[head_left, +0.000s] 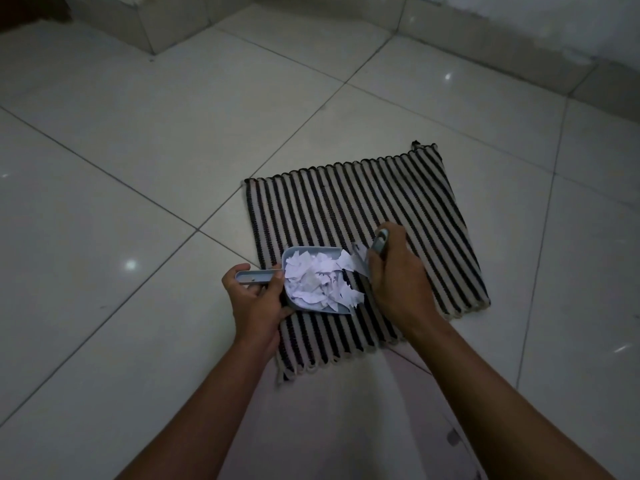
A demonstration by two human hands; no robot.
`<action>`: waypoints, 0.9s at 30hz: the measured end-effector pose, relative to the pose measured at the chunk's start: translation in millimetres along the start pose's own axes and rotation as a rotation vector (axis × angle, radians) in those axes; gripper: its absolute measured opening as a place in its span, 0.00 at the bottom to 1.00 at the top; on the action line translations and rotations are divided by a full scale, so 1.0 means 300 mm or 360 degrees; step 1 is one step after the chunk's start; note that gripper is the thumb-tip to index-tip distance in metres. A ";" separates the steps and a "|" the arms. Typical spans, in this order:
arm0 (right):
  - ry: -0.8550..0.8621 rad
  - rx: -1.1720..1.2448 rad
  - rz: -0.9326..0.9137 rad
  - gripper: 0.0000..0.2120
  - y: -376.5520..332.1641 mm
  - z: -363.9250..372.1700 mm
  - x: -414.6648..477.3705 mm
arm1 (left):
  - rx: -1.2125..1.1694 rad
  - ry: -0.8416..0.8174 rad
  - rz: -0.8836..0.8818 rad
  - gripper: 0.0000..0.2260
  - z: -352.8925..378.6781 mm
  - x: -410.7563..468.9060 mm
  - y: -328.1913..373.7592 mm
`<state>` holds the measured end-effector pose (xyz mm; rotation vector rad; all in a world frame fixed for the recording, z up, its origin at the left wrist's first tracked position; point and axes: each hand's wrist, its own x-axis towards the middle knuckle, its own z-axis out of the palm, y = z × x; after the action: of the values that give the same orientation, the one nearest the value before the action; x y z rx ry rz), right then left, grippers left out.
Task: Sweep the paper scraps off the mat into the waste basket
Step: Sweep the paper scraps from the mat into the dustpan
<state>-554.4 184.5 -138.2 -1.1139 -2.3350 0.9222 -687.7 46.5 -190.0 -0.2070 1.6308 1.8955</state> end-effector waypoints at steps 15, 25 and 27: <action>0.0359 0.0327 0.0243 0.12 -0.042 0.076 -0.124 | 0.0035 -0.0015 -0.0034 0.21 -0.029 -0.035 -0.021; 0.0333 0.0334 0.0194 0.12 -0.069 0.058 -0.133 | -0.0112 -0.0041 -0.0153 0.21 -0.017 -0.049 -0.002; 0.0329 0.0342 0.0195 0.11 -0.073 0.048 -0.131 | -0.0112 -0.0051 -0.0160 0.21 -0.012 -0.051 0.006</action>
<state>-550.8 137.5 -135.3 -1.2101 -1.9706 1.0215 -677.4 37.8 -181.7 -0.2809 1.5058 1.8715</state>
